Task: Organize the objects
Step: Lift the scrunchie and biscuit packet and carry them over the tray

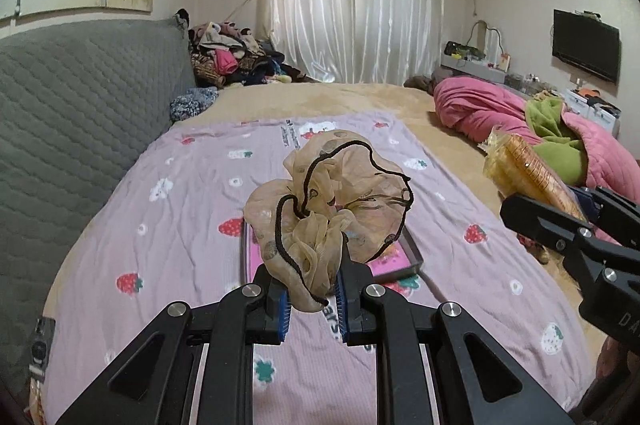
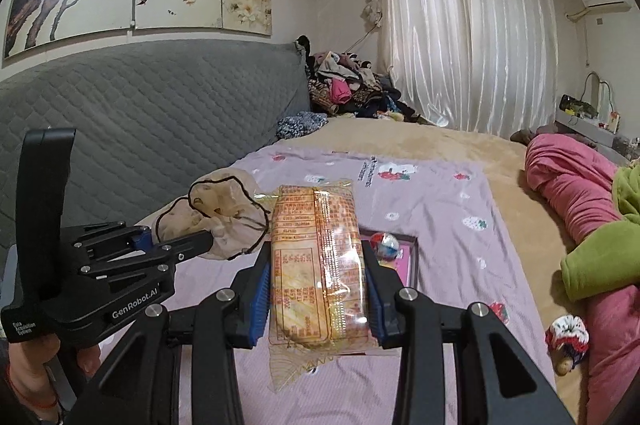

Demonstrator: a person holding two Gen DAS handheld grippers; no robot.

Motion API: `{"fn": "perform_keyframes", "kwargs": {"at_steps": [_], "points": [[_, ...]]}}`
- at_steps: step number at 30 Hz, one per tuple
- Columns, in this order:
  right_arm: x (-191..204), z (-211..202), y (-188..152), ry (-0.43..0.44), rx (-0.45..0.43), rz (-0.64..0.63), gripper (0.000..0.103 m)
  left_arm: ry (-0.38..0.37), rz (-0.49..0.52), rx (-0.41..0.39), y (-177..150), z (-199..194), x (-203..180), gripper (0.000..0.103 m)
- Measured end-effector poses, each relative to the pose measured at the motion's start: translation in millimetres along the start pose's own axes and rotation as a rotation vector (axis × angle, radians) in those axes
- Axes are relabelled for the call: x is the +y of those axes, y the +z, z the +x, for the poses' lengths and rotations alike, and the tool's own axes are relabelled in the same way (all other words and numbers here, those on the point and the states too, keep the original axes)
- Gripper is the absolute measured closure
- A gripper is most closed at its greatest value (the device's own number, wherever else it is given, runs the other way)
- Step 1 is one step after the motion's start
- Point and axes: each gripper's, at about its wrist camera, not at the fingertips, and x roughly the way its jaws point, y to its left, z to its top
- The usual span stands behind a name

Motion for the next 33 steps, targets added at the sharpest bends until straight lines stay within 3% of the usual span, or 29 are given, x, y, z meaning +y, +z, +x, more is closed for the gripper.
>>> {"fn": "perform_keyframes", "kwargs": {"at_steps": [18, 26, 33], "points": [[-22, 63, 37, -0.039, 0.004, 0.003, 0.063, 0.031, 0.020, 0.010, 49, 71, 16, 0.085], [-42, 119, 34, -0.047, 0.051, 0.025, 0.063, 0.015, -0.004, 0.063, 46, 141, 28, 0.085], [-56, 192, 2, -0.052, 0.151, 0.037, 0.063, -0.005, -0.015, 0.138, 20, 218, 30, 0.085]]}}
